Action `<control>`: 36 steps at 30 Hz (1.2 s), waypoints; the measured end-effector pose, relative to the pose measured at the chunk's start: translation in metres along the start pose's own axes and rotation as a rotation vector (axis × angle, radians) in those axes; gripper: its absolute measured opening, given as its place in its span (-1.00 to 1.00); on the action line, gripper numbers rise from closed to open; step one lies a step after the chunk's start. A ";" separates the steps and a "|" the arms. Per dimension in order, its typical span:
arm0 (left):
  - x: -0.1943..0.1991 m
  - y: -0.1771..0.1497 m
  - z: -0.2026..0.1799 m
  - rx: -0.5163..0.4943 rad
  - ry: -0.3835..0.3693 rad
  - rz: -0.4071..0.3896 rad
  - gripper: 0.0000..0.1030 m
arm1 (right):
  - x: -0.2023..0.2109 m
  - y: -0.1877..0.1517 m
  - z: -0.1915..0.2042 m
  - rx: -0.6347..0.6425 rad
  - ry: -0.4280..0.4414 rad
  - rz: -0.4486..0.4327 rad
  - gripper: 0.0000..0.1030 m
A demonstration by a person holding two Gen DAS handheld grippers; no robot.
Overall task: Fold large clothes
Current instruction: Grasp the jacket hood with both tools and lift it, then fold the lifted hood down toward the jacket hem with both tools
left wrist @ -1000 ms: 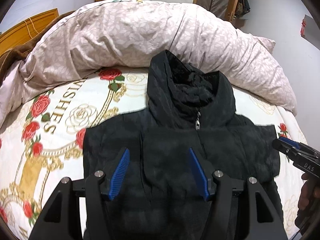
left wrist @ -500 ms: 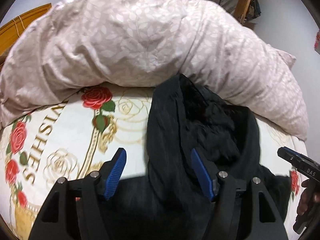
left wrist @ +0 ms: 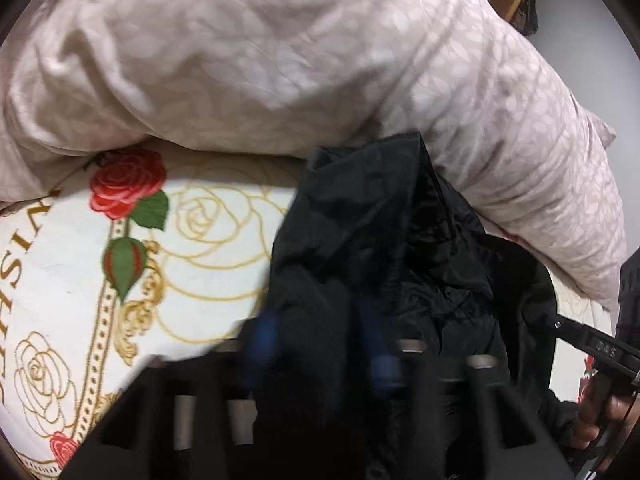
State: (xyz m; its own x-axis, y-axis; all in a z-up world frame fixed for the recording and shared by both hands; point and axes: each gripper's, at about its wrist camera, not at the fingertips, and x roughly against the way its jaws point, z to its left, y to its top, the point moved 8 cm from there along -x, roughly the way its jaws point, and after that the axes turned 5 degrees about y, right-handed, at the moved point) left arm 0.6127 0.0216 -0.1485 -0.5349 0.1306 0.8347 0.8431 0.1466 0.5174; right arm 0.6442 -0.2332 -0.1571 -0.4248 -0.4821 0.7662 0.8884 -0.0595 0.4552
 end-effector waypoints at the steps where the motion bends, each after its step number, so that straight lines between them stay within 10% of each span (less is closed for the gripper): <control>1: 0.000 -0.001 -0.001 -0.006 0.003 -0.004 -0.80 | 0.002 -0.001 0.003 0.010 -0.003 -0.009 -0.76; 19: 0.177 -0.050 0.010 0.027 -0.109 -0.260 -0.93 | 0.162 -0.075 0.066 0.099 0.119 -0.218 -0.86; 36: 0.201 -0.186 0.050 0.045 -0.055 -0.192 -0.92 | 0.163 -0.204 0.039 0.054 0.083 -0.104 -0.85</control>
State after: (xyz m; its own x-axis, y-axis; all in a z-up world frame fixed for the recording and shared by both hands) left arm 0.3456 0.0696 -0.0860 -0.6892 0.1490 0.7091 0.7224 0.2177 0.6563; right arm 0.3868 -0.2651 -0.1075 -0.4961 -0.5464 0.6748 0.8288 -0.0663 0.5556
